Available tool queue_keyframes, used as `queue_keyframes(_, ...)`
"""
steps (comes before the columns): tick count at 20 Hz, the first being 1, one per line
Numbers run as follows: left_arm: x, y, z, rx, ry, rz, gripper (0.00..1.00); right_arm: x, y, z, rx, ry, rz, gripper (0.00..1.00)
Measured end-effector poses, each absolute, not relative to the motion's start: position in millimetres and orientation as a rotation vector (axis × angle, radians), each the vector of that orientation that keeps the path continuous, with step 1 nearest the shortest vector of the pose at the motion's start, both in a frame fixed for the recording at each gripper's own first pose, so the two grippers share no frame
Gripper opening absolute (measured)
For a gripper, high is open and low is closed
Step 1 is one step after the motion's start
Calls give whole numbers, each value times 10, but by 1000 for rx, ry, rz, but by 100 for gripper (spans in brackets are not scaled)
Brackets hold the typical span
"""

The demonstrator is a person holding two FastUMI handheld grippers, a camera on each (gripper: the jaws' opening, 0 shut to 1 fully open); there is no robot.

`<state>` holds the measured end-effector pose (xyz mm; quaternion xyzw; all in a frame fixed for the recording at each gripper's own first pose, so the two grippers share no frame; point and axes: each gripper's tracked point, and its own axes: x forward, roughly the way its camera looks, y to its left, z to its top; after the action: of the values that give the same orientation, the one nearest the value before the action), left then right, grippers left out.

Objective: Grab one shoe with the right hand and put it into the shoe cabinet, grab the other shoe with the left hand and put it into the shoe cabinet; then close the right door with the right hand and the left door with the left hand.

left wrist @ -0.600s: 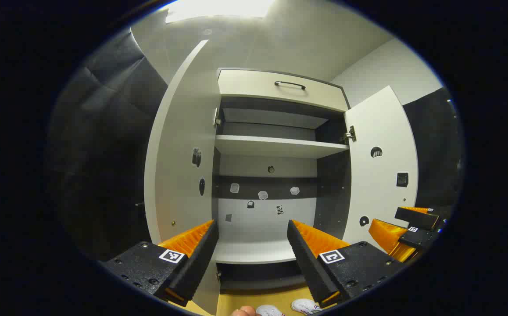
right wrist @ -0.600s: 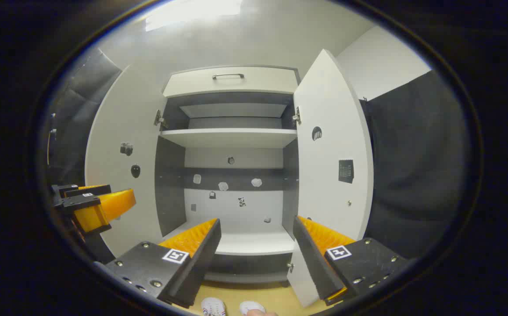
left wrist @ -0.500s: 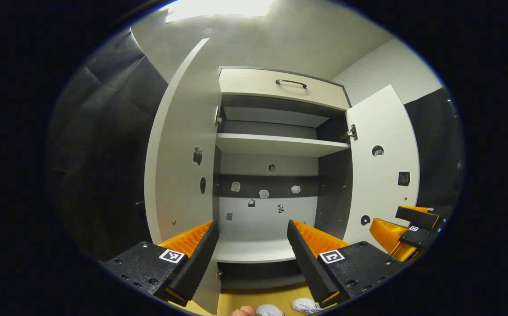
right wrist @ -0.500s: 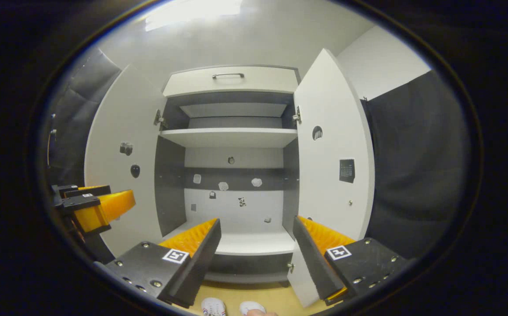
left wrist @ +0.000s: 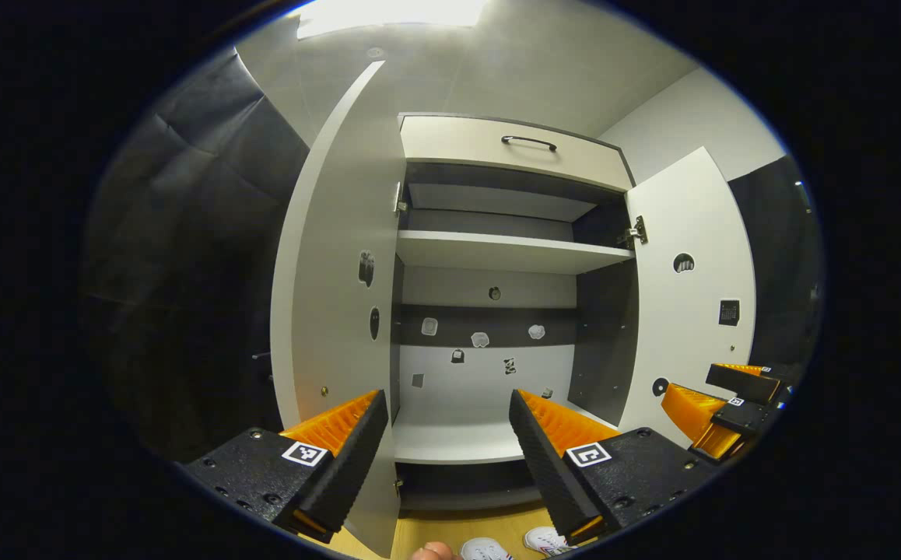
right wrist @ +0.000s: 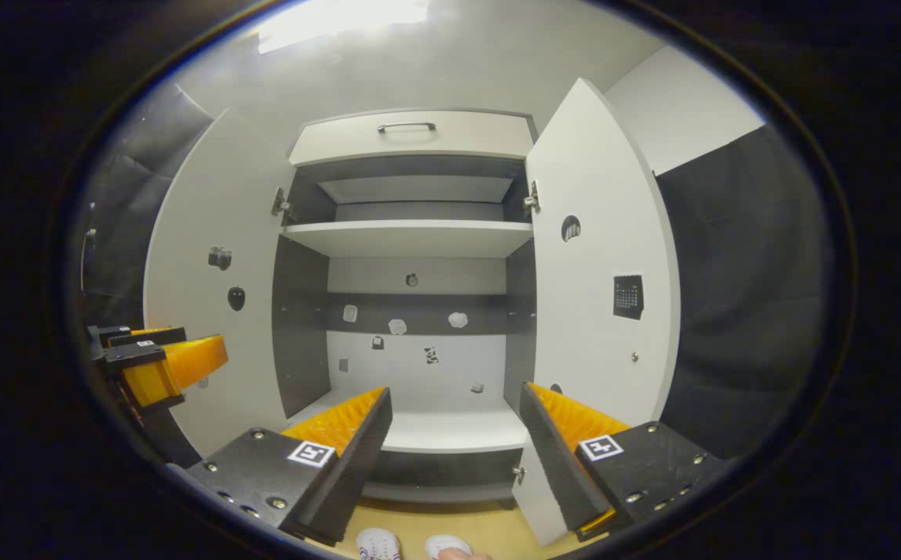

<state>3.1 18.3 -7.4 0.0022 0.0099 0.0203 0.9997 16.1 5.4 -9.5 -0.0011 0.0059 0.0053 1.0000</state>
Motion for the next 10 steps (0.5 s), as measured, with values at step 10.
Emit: queue_keyframes(10, -33, 317, -103, -7, 27, 75, 96, 326, 128, -1124, -23, 235, 57, 98)
